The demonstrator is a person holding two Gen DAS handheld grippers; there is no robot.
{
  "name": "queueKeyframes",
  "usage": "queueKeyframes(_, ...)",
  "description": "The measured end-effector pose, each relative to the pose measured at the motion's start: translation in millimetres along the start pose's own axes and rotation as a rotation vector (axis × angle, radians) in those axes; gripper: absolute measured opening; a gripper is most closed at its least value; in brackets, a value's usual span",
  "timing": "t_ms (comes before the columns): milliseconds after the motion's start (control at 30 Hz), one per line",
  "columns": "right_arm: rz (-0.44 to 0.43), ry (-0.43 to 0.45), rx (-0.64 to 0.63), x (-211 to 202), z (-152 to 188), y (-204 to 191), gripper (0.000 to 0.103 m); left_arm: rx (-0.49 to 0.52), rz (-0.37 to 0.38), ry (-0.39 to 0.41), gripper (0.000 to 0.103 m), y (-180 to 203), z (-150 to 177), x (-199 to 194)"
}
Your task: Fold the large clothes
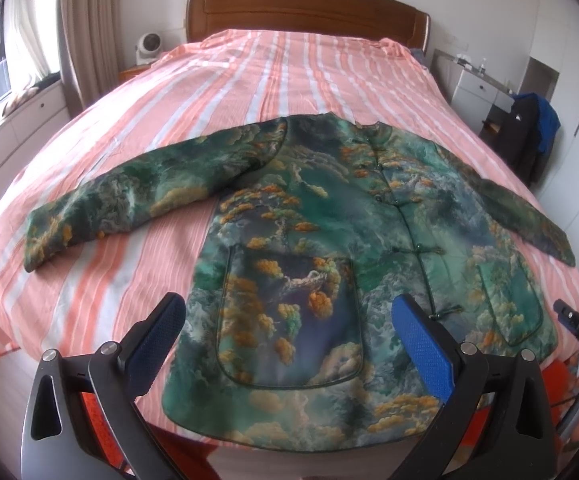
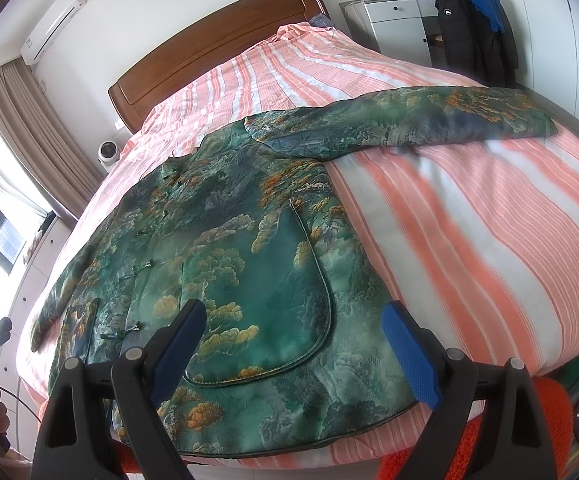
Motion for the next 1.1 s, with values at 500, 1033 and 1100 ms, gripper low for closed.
queueKeyframes(500, -0.045, 0.073, 0.073, 13, -76, 65, 0.089, 0.0, -0.022, 0.027, 0.103, -8, -1, -5)
queueKeyframes(1033, 0.209, 0.258, 0.741, 73, -181, 293, 0.017, -0.008, -0.07, 0.004, 0.103, -20, -2, -1)
queueKeyframes(1100, 0.182, 0.33, 0.596, 52, -214, 247, 0.014, -0.012, -0.065, -0.009, 0.103, -20, 1, 4)
Point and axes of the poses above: each gripper's, at about its wrist camera, not at the fingertips, and x roughly the way its jaws point, y to its right, z to its underside, the point moved 10 cm from there along x, roughly the way its jaws point, and after that the axes turned 4 degrees about z, right-handed, at the moved point
